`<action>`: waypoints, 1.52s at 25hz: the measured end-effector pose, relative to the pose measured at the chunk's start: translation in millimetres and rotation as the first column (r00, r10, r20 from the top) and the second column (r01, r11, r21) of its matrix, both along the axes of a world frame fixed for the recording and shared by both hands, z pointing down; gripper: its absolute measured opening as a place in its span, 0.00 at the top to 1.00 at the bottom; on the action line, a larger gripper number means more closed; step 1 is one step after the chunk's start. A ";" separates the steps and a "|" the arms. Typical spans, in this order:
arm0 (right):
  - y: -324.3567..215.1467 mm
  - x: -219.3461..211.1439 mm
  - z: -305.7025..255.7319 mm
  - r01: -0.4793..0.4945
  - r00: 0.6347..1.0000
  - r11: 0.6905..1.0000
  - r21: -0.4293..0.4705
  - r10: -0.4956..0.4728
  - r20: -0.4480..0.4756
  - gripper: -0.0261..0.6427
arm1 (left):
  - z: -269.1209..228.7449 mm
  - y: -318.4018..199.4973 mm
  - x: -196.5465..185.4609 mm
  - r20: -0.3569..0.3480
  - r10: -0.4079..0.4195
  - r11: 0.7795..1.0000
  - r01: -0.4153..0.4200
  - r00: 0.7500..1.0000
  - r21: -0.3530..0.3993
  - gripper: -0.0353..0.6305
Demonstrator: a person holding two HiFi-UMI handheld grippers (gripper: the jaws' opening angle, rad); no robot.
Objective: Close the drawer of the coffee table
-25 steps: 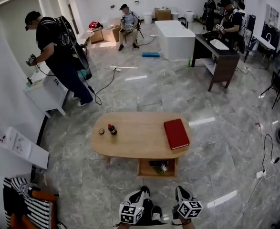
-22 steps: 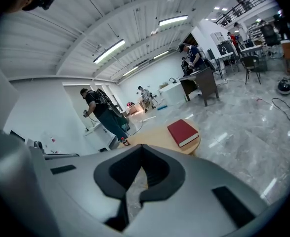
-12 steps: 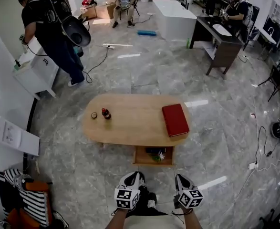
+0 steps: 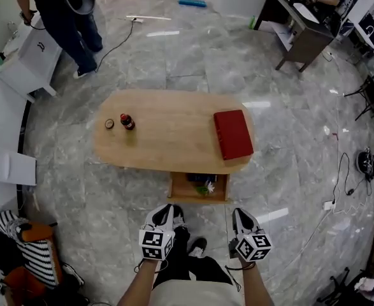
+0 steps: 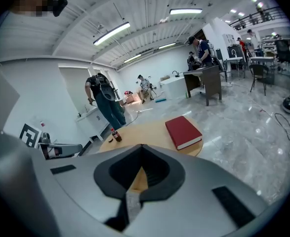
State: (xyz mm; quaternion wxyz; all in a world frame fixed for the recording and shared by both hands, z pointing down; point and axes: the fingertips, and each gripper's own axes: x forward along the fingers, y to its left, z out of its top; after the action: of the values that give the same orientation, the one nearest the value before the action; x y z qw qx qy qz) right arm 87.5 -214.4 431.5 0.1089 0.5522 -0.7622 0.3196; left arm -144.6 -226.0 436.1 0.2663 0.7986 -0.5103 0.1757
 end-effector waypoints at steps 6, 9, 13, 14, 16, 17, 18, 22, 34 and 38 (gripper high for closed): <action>-12.4 11.0 43.7 -0.086 0.995 0.996 -0.005 0.086 0.047 0.94 | 38.8 -8.6 11.2 0.003 0.019 1.000 -0.019 1.000 -0.016 0.93; 3.3 11.9 62.8 -0.021 0.999 0.999 0.034 0.019 0.046 0.94 | 59.3 1.9 15.5 0.002 -0.005 1.000 0.005 1.000 -0.004 0.93; 37.7 40.6 112.7 0.103 0.992 0.990 0.097 -0.095 -0.086 0.94 | 107.8 26.2 14.5 0.001 -0.065 0.998 0.065 0.998 0.006 0.93; 43.7 54.0 127.1 0.098 0.991 0.990 0.106 -0.088 -0.099 0.94 | 118.7 29.9 14.2 0.007 -0.073 0.997 0.073 0.997 0.015 0.93; 52.6 79.6 155.3 0.072 0.992 0.991 0.114 -0.060 -0.111 0.94 | 139.7 36.1 11.4 0.012 -0.083 0.996 0.082 0.997 0.027 0.93; 55.5 89.8 169.2 0.061 0.992 0.992 0.114 -0.047 -0.117 0.94 | 151.0 38.4 8.6 0.015 -0.084 0.996 0.083 0.996 0.029 0.93; 58.3 98.1 182.7 0.050 0.992 0.992 0.112 -0.036 -0.124 0.94 | 163.2 40.6 4.9 0.024 -0.082 0.996 0.081 0.996 0.030 0.93; 65.7 118.3 234.9 0.032 0.990 0.992 0.124 -0.015 -0.138 0.94 | 217.5 44.1 -15.0 0.071 -0.090 0.995 0.087 0.993 0.050 0.93; 19.4 171.2 439.8 -0.079 0.986 0.976 0.204 0.107 -0.126 0.94 | 402.2 13.1 -85.6 0.017 -0.275 0.946 0.268 0.961 0.182 0.93; 11.1 175.3 479.4 -0.086 0.987 0.963 0.254 0.118 -0.114 0.94 | 449.9 20.8 -96.3 0.034 -0.286 0.933 0.270 0.958 0.236 0.93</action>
State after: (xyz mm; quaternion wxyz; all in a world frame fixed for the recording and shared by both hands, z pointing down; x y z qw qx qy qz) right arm 262.8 -203.4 910.8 0.0708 0.6194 -0.7582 0.1909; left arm -240.9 -205.2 886.1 0.1771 0.7374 -0.6436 0.1032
